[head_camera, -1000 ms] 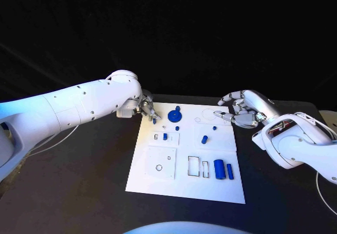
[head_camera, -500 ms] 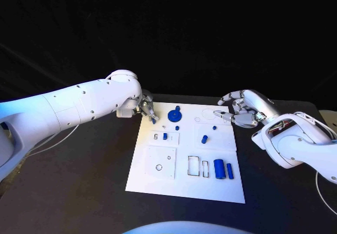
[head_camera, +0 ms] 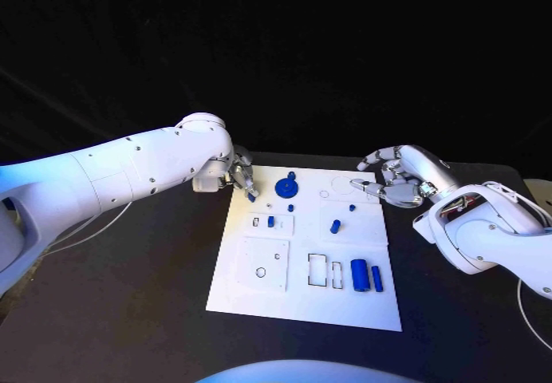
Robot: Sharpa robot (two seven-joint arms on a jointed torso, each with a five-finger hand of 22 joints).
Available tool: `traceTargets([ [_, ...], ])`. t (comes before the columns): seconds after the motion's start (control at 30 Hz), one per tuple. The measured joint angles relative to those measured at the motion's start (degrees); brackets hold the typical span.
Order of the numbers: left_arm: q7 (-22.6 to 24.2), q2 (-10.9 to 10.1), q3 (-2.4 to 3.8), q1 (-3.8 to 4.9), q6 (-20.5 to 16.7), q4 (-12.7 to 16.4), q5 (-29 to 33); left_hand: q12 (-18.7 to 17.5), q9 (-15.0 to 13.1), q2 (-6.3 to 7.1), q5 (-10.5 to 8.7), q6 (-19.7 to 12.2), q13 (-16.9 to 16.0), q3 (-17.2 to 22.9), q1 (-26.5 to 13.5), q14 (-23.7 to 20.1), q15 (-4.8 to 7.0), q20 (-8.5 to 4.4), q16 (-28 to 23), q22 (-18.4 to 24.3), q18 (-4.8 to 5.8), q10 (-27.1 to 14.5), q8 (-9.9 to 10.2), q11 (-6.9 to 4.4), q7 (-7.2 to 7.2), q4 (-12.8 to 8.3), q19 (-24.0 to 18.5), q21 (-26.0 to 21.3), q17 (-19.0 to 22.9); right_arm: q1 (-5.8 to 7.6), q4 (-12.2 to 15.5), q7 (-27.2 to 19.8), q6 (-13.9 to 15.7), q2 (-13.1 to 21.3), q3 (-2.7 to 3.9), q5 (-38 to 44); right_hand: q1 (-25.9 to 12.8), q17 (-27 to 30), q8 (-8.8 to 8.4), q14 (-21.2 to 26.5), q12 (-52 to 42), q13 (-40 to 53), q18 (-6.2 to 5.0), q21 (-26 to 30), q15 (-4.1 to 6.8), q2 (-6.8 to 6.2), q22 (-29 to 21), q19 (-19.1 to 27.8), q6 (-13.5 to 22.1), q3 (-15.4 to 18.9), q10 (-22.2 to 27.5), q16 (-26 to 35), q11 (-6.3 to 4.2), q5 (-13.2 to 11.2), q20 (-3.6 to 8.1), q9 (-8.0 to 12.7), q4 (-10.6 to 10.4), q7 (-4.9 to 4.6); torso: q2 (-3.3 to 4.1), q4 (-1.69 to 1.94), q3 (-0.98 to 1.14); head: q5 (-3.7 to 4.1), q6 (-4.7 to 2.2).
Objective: Assemble the parts on the task board
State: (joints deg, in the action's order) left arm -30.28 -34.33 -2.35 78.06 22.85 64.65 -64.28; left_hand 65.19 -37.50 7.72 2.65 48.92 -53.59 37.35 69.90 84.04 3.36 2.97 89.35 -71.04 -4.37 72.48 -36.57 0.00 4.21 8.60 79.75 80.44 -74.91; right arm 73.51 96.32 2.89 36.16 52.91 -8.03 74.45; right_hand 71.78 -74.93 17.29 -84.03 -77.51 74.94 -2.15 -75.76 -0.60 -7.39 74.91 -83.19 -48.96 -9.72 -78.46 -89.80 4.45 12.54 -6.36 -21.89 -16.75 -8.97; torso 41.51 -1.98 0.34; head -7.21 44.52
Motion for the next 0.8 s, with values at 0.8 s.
traceTargets([
  [0.8,0.05,-6.35,-0.04,-0.15,-6.05,10.28,3.26,-0.63,-2.35,1.15,0.46,-0.53,0.67,2.14,0.25,0.00,0.00,-0.33,0.00,-1.36,0.00,1.62,-3.51,-0.46,0.12,2.13,0.33,0.88,0.00,-0.01,-0.39,-0.04,0.07,-0.06,0.00,-0.06,0.01,0.01,-0.01,0.00,0.00,-0.02,-0.90,0.32,0.00,-0.01,0.04,0.00,0.00,0.00,0.00,0.34,0.00,0.31,0.00,0.00,0.00,0.00,-0.16,0.11,0.11,-0.43,-0.20],
])
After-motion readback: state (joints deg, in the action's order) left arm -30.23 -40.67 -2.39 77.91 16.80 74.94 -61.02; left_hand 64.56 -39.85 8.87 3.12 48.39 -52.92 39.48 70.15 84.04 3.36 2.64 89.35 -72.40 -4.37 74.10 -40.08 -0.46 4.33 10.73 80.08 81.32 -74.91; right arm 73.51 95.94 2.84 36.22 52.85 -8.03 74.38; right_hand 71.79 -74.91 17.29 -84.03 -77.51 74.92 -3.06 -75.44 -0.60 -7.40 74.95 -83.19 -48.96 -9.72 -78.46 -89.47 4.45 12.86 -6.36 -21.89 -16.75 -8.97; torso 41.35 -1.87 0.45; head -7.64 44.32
